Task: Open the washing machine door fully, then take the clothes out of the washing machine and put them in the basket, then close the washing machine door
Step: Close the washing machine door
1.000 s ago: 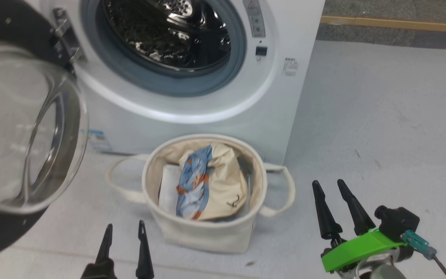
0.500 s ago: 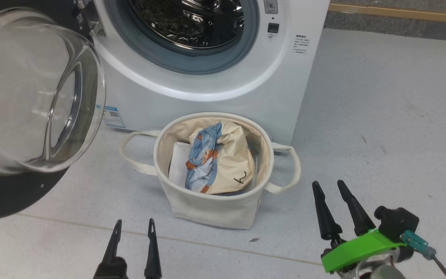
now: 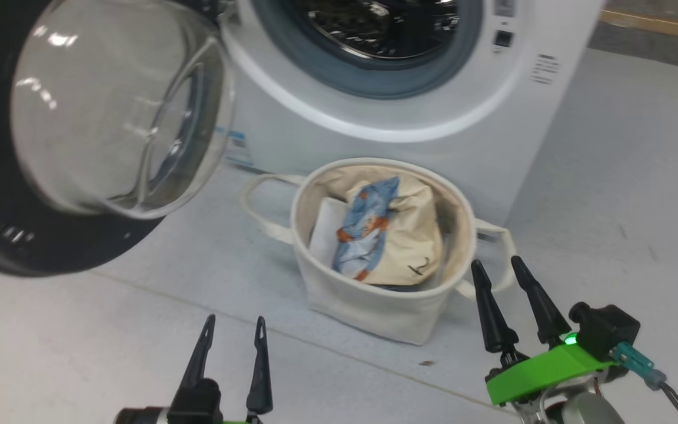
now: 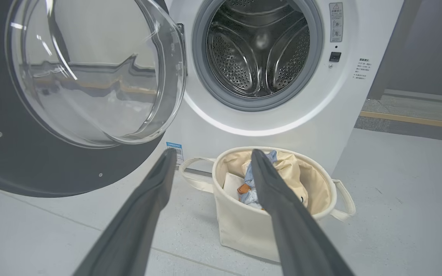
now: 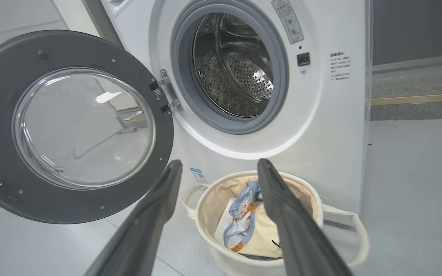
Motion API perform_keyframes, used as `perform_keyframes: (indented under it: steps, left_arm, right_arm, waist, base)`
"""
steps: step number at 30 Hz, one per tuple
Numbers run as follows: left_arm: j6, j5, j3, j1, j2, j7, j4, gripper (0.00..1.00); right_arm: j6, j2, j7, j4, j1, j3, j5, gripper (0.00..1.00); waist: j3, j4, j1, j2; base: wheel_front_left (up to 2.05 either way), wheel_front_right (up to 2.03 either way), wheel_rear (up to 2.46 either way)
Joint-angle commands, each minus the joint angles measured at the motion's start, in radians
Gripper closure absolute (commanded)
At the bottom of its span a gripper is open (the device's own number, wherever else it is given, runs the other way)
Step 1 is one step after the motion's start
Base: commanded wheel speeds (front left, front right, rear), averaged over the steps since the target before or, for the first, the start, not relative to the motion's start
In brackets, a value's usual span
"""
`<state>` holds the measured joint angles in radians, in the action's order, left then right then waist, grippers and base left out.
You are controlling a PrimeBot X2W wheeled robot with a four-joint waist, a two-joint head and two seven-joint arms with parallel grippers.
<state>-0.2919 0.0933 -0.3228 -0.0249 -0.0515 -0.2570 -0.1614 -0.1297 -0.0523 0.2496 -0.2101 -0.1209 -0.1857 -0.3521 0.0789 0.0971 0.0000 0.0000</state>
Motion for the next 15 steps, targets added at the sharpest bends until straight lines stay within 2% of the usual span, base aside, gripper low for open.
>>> perform_keyframes:
  steps: [1, 7, 15]
  left_arm:
    - [-0.011, 0.009, 0.023, -0.042, 0.001, -0.005, 0.041, 0.00]
    - [-0.026, 0.020, 0.007, -0.039, 0.001, -0.005, 0.057, 0.00]
    - [-0.025, 0.021, 0.007, -0.021, 0.001, -0.005, 0.078, 0.00]
  right_arm:
    - [-0.001, 0.002, 0.012, 0.041, -0.041, -0.028, 0.007, 0.00]
    - [-0.001, 0.002, 0.012, 0.076, -0.030, -0.064, 0.013, 0.00]
    - [-0.001, 0.002, 0.012, 0.097, -0.017, -0.099, -0.012, 0.00]
  waist:
    - [0.015, 0.063, 0.0000, 0.0000]
    - [0.013, 0.182, 0.0000, 0.0000]
    - [-0.004, 0.302, 0.0000, 0.0000]
  base:
    - [0.00, 0.00, 0.00]
    - [0.00, 0.00, 0.00]
    - [0.00, 0.00, 0.00]
